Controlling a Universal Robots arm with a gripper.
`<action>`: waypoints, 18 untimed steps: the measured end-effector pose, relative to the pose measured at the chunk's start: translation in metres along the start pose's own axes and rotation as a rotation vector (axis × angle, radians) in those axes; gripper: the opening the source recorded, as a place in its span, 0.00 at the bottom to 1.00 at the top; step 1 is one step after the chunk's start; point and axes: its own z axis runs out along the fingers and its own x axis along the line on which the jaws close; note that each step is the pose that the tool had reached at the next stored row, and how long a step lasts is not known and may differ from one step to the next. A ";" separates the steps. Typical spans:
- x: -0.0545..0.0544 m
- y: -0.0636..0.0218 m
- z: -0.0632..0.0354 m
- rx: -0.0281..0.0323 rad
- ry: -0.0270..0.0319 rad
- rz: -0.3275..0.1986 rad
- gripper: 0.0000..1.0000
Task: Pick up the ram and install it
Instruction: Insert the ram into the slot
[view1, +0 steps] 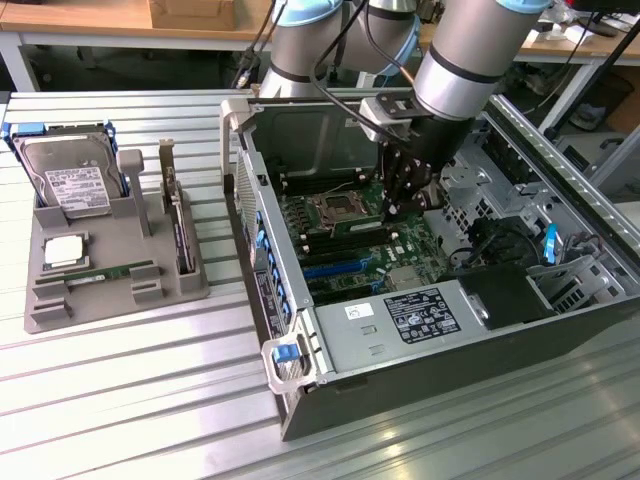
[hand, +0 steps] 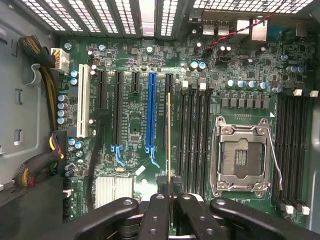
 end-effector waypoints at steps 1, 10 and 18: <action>0.000 0.0000 0.0009 0.0000 0.0000 0.000 0.12; 0.000 -0.0003 0.0074 0.0000 0.0000 0.000 0.12; 0.000 -0.0005 0.0115 0.0000 0.0000 0.000 0.12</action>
